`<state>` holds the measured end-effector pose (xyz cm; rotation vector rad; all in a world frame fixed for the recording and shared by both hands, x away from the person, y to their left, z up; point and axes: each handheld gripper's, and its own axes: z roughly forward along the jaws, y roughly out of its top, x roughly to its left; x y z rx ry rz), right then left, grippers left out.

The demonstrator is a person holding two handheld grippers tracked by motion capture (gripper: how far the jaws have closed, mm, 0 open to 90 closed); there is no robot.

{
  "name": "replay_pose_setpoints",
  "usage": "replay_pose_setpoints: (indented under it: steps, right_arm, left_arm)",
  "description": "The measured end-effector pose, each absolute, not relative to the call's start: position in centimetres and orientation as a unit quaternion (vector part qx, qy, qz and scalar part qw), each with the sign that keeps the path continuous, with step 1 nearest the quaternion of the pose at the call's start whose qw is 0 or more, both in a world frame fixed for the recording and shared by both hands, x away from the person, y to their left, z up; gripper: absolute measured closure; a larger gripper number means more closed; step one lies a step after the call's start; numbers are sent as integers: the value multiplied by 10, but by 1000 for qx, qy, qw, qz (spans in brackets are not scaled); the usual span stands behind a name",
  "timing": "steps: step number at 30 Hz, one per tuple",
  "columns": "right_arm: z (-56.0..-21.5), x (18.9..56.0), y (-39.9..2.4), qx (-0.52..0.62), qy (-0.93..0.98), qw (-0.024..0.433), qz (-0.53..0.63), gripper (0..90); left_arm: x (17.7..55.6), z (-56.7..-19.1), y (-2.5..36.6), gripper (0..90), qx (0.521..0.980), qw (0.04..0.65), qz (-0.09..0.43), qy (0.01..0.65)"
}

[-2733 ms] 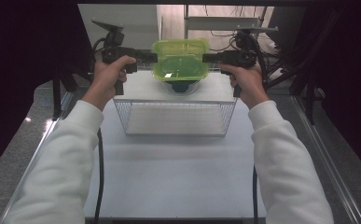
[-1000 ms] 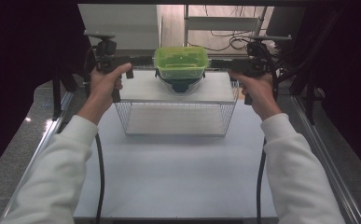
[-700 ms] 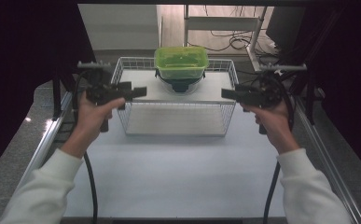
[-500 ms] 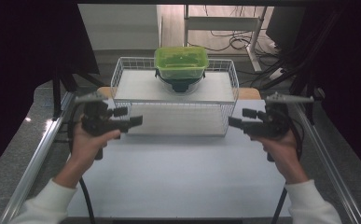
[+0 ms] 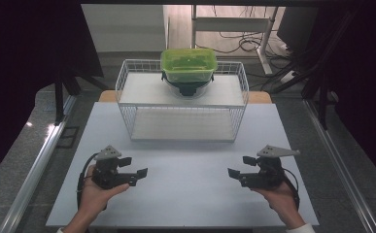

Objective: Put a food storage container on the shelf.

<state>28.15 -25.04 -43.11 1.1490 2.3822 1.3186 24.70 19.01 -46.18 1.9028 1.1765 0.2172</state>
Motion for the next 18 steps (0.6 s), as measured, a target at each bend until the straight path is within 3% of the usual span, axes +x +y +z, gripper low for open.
replay_pose_setpoints:
  steps: [6, 18]
  right_arm:
    - [-453, 283, -247, 391, 815, 86, 420, 201]
    - [-451, 283, -250, 393, 808, 97, 429, 161]
  left_arm:
    - [245, -467, 188, 212, 767, 424, 94, 471]
    - [246, -472, 193, 195, 765, 417, 109, 478]
